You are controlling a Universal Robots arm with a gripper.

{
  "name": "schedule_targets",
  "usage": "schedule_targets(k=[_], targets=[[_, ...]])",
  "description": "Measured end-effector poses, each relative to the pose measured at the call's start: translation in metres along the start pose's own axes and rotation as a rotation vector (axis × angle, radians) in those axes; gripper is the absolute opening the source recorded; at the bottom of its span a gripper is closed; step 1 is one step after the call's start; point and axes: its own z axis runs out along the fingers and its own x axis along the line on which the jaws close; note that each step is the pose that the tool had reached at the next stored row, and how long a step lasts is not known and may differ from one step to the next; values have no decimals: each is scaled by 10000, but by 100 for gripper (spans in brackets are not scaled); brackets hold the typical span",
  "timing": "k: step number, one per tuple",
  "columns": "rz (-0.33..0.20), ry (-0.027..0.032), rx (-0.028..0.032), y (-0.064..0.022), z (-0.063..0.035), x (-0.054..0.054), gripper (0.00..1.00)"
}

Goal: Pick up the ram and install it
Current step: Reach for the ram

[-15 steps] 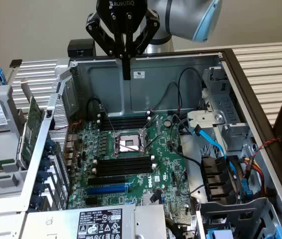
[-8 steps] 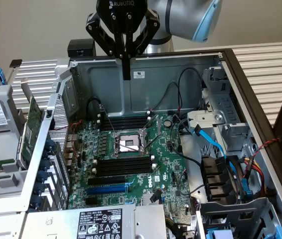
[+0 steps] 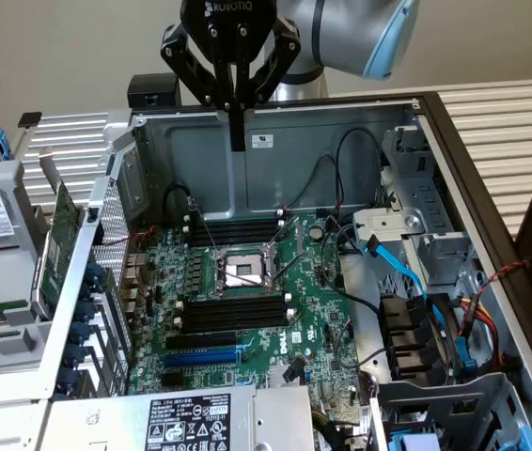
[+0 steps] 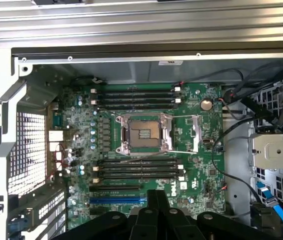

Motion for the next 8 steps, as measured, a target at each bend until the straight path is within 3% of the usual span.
schedule_targets(k=[4, 8], targets=[[1, 6, 0, -6, -1, 94, 10], [1, 6, 0, -17, -3, 270, 10]])
